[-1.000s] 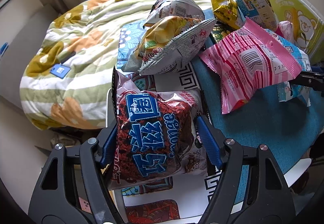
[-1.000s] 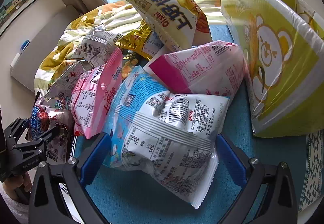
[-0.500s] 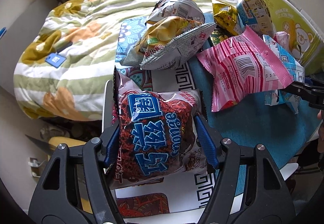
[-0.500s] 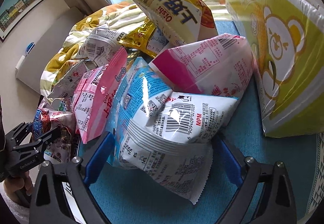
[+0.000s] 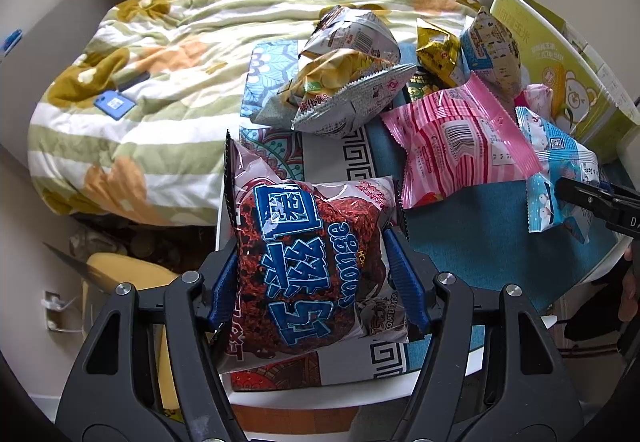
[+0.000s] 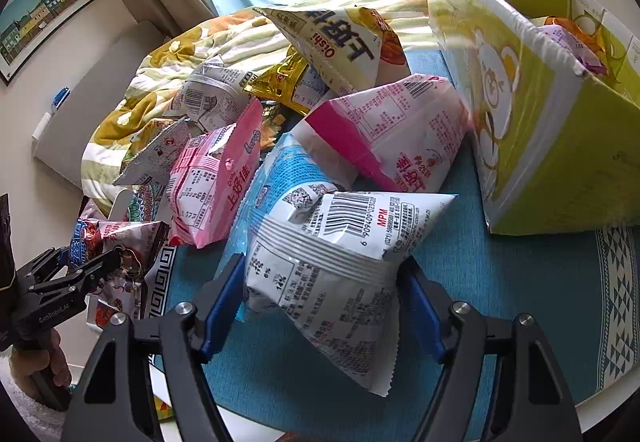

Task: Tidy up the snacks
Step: 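Drop the red-blue bag into the box with the left tool while the right tool carries the white bag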

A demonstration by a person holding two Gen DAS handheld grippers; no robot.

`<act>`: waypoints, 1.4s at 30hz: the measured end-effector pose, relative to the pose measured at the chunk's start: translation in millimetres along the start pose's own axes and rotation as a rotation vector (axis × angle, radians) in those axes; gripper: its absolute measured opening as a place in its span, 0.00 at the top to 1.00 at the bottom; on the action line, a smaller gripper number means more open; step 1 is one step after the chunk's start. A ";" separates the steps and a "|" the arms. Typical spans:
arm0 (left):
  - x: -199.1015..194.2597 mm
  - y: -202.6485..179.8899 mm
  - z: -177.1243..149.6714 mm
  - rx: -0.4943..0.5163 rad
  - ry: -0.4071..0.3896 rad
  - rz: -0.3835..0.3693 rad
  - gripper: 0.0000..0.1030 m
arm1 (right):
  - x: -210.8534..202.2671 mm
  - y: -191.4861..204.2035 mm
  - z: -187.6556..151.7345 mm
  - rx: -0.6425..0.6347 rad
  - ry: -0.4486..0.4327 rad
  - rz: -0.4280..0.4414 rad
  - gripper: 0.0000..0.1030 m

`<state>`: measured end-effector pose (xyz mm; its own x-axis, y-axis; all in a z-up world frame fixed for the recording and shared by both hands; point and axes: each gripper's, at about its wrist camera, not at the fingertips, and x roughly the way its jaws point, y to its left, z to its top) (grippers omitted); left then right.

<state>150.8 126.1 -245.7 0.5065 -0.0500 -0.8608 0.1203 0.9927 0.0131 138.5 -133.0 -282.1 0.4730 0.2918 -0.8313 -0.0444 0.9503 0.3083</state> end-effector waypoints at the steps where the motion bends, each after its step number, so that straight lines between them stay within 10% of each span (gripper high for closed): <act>1: -5.0 -0.7 0.4 -0.001 -0.006 0.005 0.38 | -3.5 0.2 -0.8 0.001 -0.003 -0.003 0.31; 13: -94.4 -35.0 36.8 0.029 -0.174 -0.039 0.38 | -79.7 9.6 -1.8 -0.015 -0.098 0.014 0.32; 25: -151.7 -147.3 115.3 0.114 -0.366 -0.166 0.38 | -187.8 -28.3 32.7 0.009 -0.289 0.024 0.32; 42: -71.2 -347.7 194.5 0.120 -0.221 -0.274 0.38 | -243.4 -183.6 108.6 -0.009 -0.352 -0.086 0.32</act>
<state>239.0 -236.9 -90.0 0.6119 -0.3480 -0.7102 0.3696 0.9197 -0.1322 127.1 -390.3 -86.1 0.7492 0.1569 -0.6435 0.0019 0.9710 0.2389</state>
